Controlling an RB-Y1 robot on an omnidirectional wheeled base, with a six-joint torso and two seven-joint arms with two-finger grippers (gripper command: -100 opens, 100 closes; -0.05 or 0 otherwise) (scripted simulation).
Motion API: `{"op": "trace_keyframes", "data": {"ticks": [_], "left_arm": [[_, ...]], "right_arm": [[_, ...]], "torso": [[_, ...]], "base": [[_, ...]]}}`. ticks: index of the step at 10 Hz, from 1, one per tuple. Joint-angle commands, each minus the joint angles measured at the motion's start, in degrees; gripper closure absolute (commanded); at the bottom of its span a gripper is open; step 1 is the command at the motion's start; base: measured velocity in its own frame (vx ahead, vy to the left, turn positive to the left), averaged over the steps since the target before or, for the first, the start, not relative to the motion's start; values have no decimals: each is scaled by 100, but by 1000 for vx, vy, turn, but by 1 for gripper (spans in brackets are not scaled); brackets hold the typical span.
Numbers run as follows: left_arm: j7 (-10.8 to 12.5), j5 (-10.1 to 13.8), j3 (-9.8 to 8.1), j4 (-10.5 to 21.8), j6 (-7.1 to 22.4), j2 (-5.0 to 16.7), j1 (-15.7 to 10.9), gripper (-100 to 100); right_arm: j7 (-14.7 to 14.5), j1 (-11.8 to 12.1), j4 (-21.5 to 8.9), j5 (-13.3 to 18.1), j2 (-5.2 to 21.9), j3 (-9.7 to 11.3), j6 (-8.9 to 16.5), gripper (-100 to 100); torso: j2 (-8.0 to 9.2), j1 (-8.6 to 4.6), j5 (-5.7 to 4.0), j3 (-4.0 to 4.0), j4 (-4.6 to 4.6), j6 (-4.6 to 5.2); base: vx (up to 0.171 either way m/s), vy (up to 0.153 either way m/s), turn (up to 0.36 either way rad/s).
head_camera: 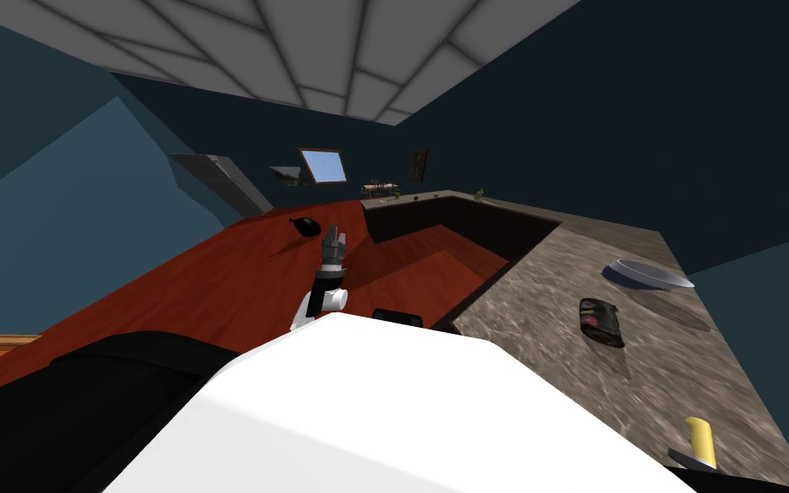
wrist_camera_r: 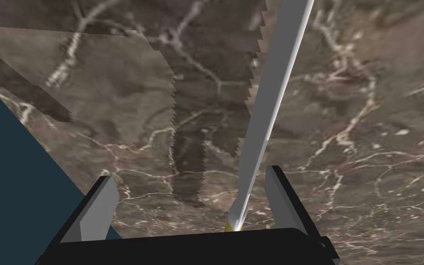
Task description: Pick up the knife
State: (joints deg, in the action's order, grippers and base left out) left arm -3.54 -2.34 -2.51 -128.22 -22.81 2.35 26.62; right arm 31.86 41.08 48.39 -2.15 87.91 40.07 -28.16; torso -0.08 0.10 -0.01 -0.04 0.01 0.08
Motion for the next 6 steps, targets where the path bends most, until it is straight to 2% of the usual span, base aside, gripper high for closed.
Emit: {"op": "trace_keyframes", "data": {"ticks": [1,2,3,4,6], "left_arm": [[0,0,0,0,0,0,0,0],[0,0,0,0,0,0,0,0],[0,0,0,0,0,0,1,0],[0,0,0,0,0,0,1,0],[0,0,0,0,0,0,0,0]], "right_arm": [[-280,-3,1,1,0,1,3,-100],[-447,284,286,-285,88,-286,287,-100],[-594,300,390,-411,88,-414,393,-100],[-737,300,458,-553,88,-502,474,-100],[-1087,300,846,-563,88,-502,474,-100]], "torso": [[0,0,0,0,0,0],[5,-4,-1,3,1,-1],[-1,3,0,0,1,4],[-6,7,1,-3,-1,3],[-2,2,0,-1,0,0]], "base": [[-6,-4,19],[28,18,-91],[45,29,-147],[33,21,-109],[12,8,-40]]}}
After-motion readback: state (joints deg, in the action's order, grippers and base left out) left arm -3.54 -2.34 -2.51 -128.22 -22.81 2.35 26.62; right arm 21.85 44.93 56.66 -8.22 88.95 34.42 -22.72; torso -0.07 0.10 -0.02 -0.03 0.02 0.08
